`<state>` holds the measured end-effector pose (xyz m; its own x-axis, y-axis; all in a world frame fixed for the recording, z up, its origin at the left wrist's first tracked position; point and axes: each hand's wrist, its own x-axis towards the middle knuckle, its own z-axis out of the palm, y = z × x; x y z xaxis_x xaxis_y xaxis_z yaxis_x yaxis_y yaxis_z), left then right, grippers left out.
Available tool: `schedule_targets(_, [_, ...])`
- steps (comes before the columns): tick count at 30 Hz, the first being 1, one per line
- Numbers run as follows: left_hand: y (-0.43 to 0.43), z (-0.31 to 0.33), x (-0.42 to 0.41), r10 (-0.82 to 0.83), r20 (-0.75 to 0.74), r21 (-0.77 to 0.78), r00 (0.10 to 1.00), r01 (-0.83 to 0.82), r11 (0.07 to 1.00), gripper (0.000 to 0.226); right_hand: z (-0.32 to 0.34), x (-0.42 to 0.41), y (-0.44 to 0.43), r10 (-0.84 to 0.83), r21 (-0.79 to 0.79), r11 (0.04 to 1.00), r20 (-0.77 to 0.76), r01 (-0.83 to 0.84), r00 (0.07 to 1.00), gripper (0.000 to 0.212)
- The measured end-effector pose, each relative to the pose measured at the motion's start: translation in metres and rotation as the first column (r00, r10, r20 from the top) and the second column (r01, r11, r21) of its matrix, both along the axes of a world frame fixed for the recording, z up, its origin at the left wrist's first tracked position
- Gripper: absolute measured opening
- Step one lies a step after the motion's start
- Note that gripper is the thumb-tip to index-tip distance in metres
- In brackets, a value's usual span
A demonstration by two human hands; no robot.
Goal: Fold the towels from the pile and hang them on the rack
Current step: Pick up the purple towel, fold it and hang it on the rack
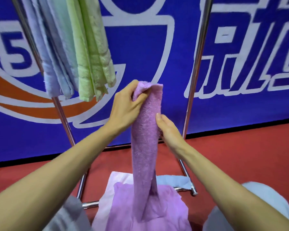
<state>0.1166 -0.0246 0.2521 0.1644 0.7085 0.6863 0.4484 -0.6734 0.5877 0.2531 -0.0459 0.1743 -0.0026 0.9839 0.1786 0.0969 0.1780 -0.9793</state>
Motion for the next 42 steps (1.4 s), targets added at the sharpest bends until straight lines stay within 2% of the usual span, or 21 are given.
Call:
schedule_targets(2, [-0.004,0.027,0.005,0.0,0.006,0.068,1.0,0.0,0.998,0.017,0.016,0.001,-0.003,-0.017,0.005,1.0,0.006,0.017,1.0,0.077])
schedule_targets(5, [-0.008,0.06,0.01,0.008,0.021,0.139,1.0,-0.011,0.99,0.017,0.036,-0.001,-0.012,-0.033,0.014,0.999,0.025,0.033,0.999,0.056])
schedule_targets(7, [-0.009,0.081,0.011,0.017,0.047,0.16,0.999,-0.025,0.987,0.025,0.05,-0.002,-0.016,-0.054,0.046,0.998,0.038,0.053,0.998,0.05])
schedule_targets(9, [-0.013,0.101,0.011,0.038,0.079,0.172,0.996,-0.051,0.984,0.029,0.061,-0.003,-0.018,-0.087,0.088,0.993,0.054,0.082,0.995,0.053])
schedule_targets(13, [-0.024,0.129,0.013,0.075,0.114,0.231,0.991,-0.1,0.968,0.019,0.079,-0.005,-0.021,-0.16,0.124,0.982,0.119,0.145,0.98,0.075])
schedule_targets(18, [-0.031,0.154,0.01,0.078,0.127,0.264,0.989,-0.11,0.958,0.035,0.085,-0.005,-0.021,-0.169,0.123,0.98,0.104,0.156,0.98,0.06])
schedule_targets(22, [-0.031,0.163,0.004,0.115,0.196,0.265,0.974,-0.165,0.95,0.023,0.081,-0.008,-0.02,-0.139,0.11,0.985,0.056,0.132,0.989,0.067])
schedule_targets(25, [-0.023,0.163,0.002,0.174,0.266,0.201,0.948,-0.231,0.952,0.017,0.067,-0.016,-0.025,-0.074,0.073,0.995,0.087,0.068,0.993,0.071])
schedule_targets(28, [-0.013,0.154,-0.008,0.241,0.293,0.136,0.925,-0.29,0.947,0.013,0.059,-0.02,-0.029,-0.069,0.061,0.996,0.051,0.066,0.996,0.053])
schedule_targets(32, [-0.008,0.141,-0.021,0.315,0.34,0.035,0.886,-0.347,0.937,0.017,0.048,-0.023,-0.031,0.093,0.017,0.995,0.089,-0.095,0.992,0.047])
schedule_targets(34, [-0.004,0.132,-0.026,0.362,0.363,-0.075,0.858,-0.361,0.93,0.021,0.048,-0.025,-0.031,0.085,0.004,0.996,0.096,-0.086,0.992,0.045])
schedule_targets(36, [0.001,0.122,-0.032,0.367,0.373,-0.208,0.852,-0.309,0.928,0.025,0.052,-0.027,-0.032,0.058,-0.023,0.998,0.038,-0.057,0.998,0.043])
schedule_targets(39, [-0.007,0.102,-0.037,0.289,0.265,-0.421,0.92,-0.159,0.893,0.032,0.068,-0.03,-0.033,0.006,-0.038,0.999,-0.061,-0.009,0.998,0.038])
schedule_targets(42, [-0.02,0.079,-0.036,0.214,0.238,-0.646,0.947,-0.011,0.763,0.039,0.088,-0.031,-0.034,-0.034,-0.024,0.999,-0.085,0.032,0.996,0.034])
